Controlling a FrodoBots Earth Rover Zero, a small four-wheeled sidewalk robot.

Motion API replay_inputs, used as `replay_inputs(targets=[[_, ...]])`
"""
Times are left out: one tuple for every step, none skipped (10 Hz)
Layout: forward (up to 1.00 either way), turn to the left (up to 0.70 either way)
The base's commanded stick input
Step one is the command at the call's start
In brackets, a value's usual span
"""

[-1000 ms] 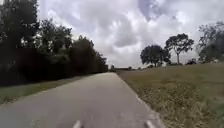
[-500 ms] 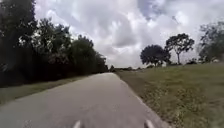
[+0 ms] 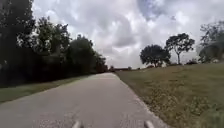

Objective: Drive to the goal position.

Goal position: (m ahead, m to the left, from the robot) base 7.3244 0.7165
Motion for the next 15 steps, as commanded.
replay_inputs(targets=[[0.70, 0.00], [0.70, 0.00], [0.70, 0.00], [0.70, 0.00], [0.70, 0.00], [0.70, 0.00], [0.70, 0.00], [0.70, 0.00], [0.70, 0.00], [0.70, 0.00], [0.70, 0.00], [0.70, 0.00], [0.70, 0.00], [0.70, 0.00], [0.70, 0.00]])
